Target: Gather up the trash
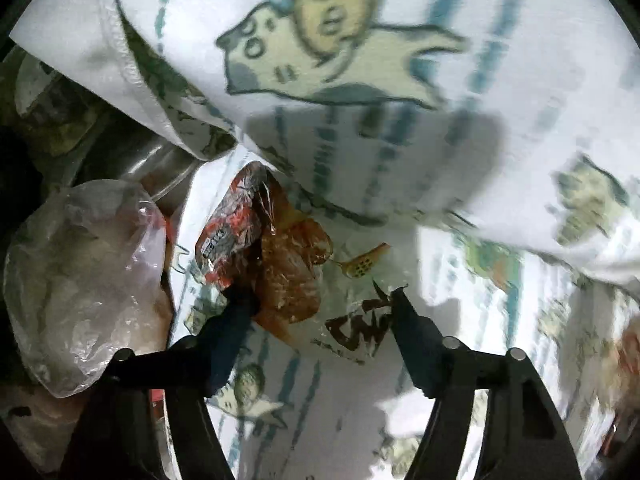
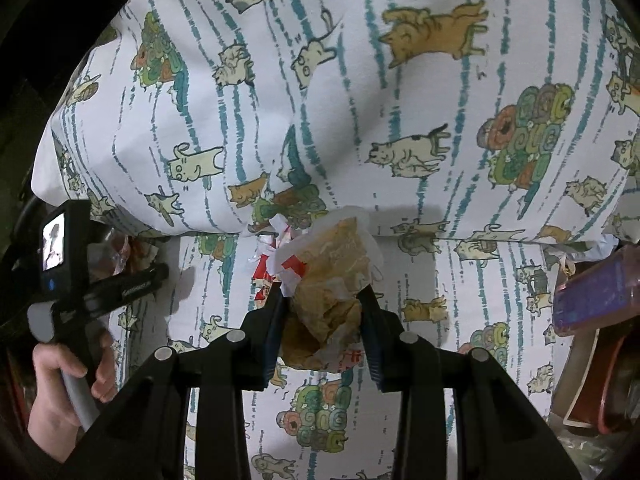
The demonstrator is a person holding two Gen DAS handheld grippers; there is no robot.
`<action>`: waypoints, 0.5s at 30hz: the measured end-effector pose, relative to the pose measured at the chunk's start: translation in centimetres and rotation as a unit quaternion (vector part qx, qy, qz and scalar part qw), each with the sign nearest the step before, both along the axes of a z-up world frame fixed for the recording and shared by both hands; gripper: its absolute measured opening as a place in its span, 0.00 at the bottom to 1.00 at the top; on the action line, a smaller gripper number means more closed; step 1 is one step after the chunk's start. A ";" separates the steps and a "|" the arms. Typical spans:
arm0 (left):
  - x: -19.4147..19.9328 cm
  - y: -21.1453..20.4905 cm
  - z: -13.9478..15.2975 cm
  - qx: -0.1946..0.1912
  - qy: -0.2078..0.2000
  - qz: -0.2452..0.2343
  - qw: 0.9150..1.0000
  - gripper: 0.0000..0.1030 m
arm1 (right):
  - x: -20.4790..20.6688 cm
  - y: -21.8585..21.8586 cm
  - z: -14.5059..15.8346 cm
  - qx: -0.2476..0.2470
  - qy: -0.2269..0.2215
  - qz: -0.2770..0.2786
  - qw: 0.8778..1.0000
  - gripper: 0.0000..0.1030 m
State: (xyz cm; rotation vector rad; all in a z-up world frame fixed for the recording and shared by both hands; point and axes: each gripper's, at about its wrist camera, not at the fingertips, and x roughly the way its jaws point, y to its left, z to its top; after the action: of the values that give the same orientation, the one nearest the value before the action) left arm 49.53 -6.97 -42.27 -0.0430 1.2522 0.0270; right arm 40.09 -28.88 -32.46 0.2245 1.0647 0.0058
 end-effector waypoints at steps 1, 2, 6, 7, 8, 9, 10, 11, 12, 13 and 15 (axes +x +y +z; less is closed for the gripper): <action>-0.4 -0.1 0.3 -0.008 0.002 -0.007 1.000 0.61 | -0.1 -0.2 0.1 -0.001 0.000 -0.002 1.000 0.34; -0.7 -0.2 0.5 -0.010 0.000 -0.011 1.000 0.56 | -0.1 -0.3 0.1 -0.002 0.000 -0.003 1.000 0.34; -3.1 -1.0 1.8 -0.026 0.002 -0.046 0.999 0.30 | -0.4 -0.7 0.4 -0.007 -0.002 -0.004 1.000 0.34; -3.8 -1.2 2.0 -0.032 0.007 -0.054 0.998 0.22 | -0.5 -0.9 0.4 -0.009 -0.003 -0.003 1.000 0.34; -4.5 -1.5 2.0 -0.046 0.015 -0.064 0.997 0.06 | -0.6 -0.9 0.5 -0.011 -0.004 -0.002 1.000 0.34; -5.3 -1.7 2.2 -0.062 0.022 -0.072 0.995 0.06 | -0.7 -1.0 0.7 -0.013 -0.006 -0.001 1.000 0.34; -6.0 -1.9 2.4 -0.069 0.024 -0.076 0.994 0.05 | -0.8 -1.0 0.8 -0.016 -0.008 0.000 1.000 0.34; -6.5 -2.0 2.6 -0.069 0.023 -0.079 0.994 0.04 | -1.0 -1.0 0.9 -0.020 -0.011 0.001 1.000 0.34; -7.3 -2.1 2.9 -0.064 0.016 -0.087 0.994 0.03 | -1.1 -1.1 1.0 -0.023 -0.012 0.001 1.000 0.34; -8.1 -2.6 3.7 -0.054 0.003 -0.099 0.994 0.03 | -1.2 -1.1 1.2 -0.026 -0.014 0.002 1.000 0.34; -9.6 -3.4 4.6 -0.043 -0.014 -0.118 0.992 0.03 | -1.5 -1.2 1.3 -0.027 -0.016 0.003 1.000 0.34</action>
State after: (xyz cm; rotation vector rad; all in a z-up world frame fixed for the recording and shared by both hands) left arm 39.88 -10.37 -37.64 0.0300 1.2222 -0.2309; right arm 38.59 -30.06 -31.20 0.1724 1.0330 -0.0145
